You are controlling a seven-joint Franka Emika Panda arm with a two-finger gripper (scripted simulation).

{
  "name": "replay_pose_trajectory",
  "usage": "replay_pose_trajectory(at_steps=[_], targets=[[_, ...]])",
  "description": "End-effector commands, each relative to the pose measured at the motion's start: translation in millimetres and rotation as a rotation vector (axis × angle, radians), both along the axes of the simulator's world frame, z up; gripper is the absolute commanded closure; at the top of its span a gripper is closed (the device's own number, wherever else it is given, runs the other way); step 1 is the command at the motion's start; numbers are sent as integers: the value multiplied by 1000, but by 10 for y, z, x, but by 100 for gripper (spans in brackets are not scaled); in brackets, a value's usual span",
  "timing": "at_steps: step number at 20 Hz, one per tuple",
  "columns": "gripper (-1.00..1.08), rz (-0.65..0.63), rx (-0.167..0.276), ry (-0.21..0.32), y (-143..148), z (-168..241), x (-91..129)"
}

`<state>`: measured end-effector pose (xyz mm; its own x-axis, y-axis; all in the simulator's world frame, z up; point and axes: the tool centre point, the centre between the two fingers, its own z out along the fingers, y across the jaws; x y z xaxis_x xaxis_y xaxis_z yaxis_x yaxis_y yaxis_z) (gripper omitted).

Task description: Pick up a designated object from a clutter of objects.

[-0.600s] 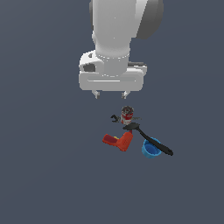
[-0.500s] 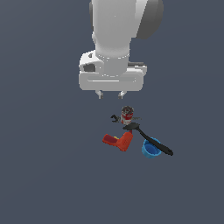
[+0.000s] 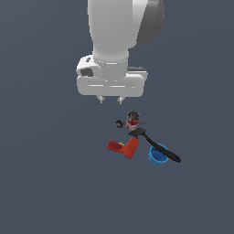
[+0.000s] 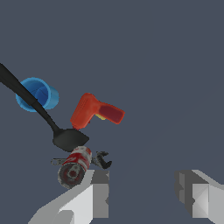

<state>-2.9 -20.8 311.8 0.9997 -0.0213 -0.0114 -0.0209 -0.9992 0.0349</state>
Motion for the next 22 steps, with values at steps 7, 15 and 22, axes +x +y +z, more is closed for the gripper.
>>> replay_pose_trajectory(at_steps=[7, 15, 22], targets=[[-20, 79, -5, 8, 112, -94, 145], [-20, 274, -8, 29, 415, -364, 482], [-20, 523, 2, 54, 849, -781, 846]])
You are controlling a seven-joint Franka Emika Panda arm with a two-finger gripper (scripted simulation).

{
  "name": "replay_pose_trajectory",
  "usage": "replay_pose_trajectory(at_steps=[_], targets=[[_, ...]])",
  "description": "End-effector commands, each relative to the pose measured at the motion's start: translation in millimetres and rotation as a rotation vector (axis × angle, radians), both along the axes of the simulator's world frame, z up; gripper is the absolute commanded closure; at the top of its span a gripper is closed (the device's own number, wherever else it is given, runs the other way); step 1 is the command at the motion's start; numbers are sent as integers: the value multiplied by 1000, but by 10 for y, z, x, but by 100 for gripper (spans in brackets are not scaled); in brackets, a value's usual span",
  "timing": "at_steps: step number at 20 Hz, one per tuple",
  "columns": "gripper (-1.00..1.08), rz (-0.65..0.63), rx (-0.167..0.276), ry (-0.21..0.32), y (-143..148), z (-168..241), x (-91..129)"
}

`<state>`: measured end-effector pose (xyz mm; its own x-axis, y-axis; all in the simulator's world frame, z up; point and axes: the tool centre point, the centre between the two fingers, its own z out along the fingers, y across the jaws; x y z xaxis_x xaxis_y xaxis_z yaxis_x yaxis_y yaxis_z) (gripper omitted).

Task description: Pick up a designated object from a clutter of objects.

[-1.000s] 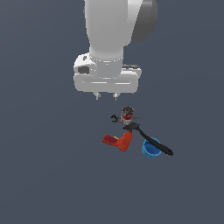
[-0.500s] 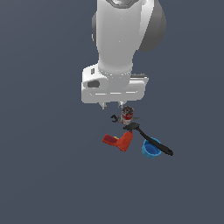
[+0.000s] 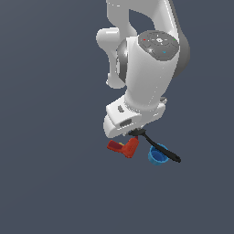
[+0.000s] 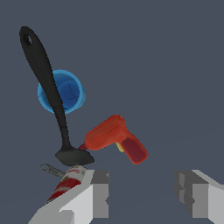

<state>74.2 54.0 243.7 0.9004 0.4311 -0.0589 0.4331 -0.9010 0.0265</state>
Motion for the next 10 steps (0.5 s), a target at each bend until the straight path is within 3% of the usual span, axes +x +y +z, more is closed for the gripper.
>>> replay_pose_trajectory(at_steps=[1, 10], targets=[[-20, 91, 7, 10, 167, -167, 121], [-20, 402, 46, 44, 772, -816, 440]])
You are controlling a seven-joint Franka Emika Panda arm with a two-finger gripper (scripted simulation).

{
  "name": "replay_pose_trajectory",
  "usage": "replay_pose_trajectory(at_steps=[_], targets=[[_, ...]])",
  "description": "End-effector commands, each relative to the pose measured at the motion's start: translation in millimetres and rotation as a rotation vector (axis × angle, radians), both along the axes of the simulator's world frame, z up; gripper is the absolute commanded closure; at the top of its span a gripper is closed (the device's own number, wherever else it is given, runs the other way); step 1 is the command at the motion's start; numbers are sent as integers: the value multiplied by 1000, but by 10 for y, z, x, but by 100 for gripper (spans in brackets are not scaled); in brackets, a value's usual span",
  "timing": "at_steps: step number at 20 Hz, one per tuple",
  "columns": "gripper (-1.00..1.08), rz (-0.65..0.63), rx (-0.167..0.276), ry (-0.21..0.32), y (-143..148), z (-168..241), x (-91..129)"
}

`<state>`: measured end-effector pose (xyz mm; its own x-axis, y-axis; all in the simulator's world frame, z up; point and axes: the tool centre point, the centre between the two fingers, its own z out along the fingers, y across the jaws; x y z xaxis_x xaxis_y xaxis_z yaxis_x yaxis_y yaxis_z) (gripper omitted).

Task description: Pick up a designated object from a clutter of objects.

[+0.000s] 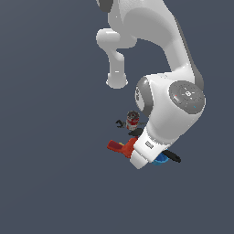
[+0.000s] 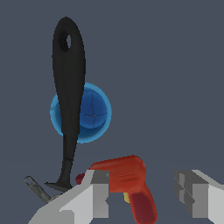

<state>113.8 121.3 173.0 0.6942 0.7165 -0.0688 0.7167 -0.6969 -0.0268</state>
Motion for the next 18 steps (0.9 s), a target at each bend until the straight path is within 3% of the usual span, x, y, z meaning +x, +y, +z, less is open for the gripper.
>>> replay_pose_trajectory(at_steps=[1, 10, 18], targets=[[-20, 79, 13, 8, 158, -176, 66], [-20, 255, 49, 27, 520, -606, 169], [-20, 291, 57, 31, 596, -701, 180]])
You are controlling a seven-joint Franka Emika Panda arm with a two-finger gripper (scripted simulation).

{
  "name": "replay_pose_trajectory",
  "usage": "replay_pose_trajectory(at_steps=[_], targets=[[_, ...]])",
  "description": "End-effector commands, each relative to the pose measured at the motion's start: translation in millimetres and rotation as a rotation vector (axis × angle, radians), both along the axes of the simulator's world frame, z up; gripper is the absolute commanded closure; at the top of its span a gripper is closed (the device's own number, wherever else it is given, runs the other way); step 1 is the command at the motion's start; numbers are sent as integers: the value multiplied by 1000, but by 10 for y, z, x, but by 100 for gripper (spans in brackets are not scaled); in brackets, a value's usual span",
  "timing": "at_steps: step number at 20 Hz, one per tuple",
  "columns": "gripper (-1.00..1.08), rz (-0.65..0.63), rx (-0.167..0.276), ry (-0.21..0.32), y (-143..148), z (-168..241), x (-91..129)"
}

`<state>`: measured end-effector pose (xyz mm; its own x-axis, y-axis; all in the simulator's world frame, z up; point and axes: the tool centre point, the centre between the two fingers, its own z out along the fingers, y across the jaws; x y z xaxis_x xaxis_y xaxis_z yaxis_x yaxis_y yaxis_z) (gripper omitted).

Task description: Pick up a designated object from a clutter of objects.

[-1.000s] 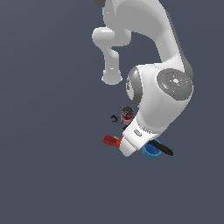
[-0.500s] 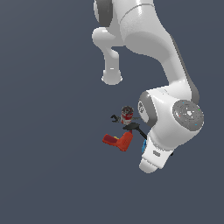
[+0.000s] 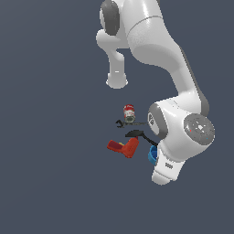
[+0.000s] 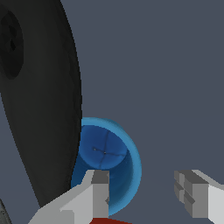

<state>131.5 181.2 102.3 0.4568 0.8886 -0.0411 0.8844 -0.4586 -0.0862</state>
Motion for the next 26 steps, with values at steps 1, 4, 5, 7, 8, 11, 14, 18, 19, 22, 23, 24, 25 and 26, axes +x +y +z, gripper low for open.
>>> replay_pose_trajectory(at_steps=[1, 4, 5, 7, 8, 11, 14, 18, 19, 22, 23, 24, 25, 26], targets=[[-20, 0, 0, -1, -2, 1, 3], [-20, 0, 0, -1, -3, -63, -1], [-20, 1, 1, -1, 0, -101, -6], [-20, 3, 1, -1, 3, -195, -15], [-20, 4, 1, -1, 4, -234, -20], [-20, 5, 1, -1, 5, -298, -27], [108, 5, 1, -1, 5, -302, -28], [108, 5, 1, -1, 5, -302, -28], [108, 5, 1, -1, 5, -302, -28], [108, 5, 1, -1, 5, -302, -28], [108, 6, 2, -2, 21, -291, -29], [108, 6, 2, -2, 20, -288, -29], [108, 6, 2, -2, 16, -279, -29], [108, 6, 2, -2, 9, -264, -30]])
